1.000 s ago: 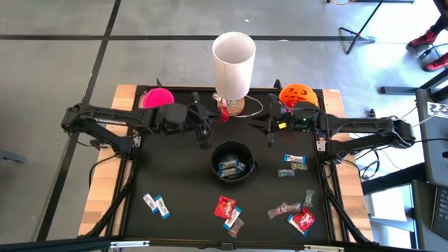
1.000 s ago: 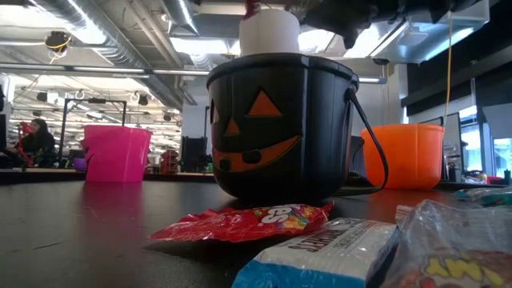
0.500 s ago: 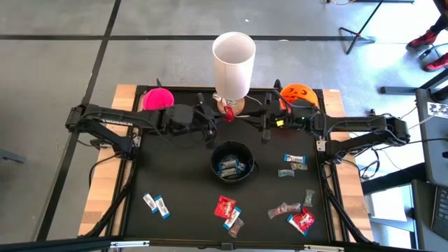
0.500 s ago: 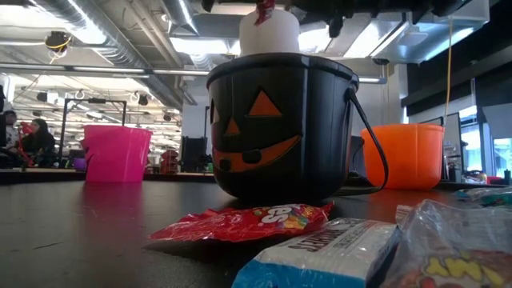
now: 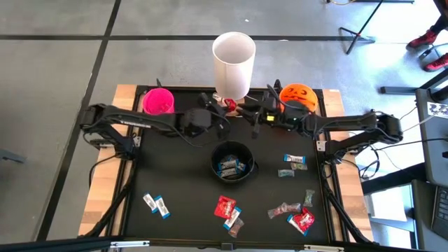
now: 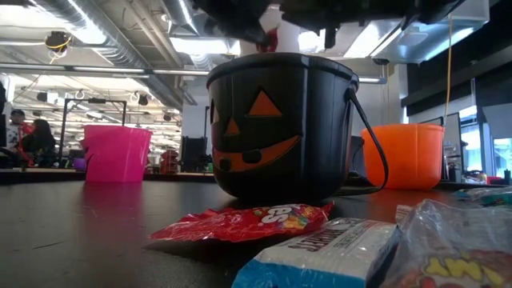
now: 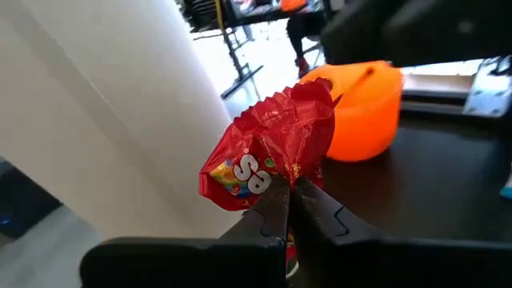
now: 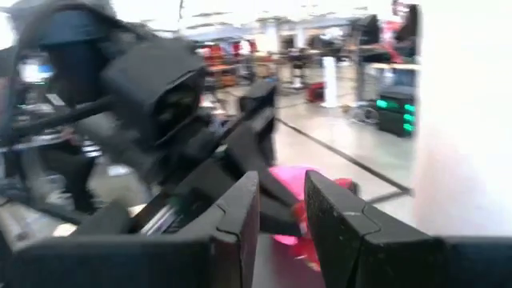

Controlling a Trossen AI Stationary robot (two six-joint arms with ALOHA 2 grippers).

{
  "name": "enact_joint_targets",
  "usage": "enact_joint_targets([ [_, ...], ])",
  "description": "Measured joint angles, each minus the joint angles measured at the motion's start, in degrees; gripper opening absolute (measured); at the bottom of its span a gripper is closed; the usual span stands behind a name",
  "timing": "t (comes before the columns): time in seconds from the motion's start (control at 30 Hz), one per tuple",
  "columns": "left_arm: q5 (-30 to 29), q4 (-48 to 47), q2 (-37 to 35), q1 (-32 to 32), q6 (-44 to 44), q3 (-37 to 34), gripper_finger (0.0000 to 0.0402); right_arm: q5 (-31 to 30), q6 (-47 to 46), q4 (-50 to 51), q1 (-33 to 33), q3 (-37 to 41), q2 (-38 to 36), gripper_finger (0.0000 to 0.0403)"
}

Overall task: Sort candy
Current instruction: Put the red candy pack into the orange bucket

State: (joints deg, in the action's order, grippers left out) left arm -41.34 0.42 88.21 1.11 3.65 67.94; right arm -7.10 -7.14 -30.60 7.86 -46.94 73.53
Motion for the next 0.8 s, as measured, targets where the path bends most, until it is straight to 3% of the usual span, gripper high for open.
enact_joint_targets([
  [0.17, -2.49, 1.6, 1.8, -0.59, 0.31, 0.0, 0.0, -6.01, -0.14, 1.0, 0.04, 0.0, 0.55, 0.0099],
  [0.37, -5.74, 5.87, 1.83, -1.77, 3.73, 0.0, 0.0, -7.25, -3.17, 1.26, 0.04, 0.0, 0.55, 0.0099],
  [0.8, -5.51, 8.4, 1.83, -2.09, 5.65, 0.0, 0.0, -2.45, -7.17, 0.63, 0.04, 0.0, 0.68, 0.0099],
])
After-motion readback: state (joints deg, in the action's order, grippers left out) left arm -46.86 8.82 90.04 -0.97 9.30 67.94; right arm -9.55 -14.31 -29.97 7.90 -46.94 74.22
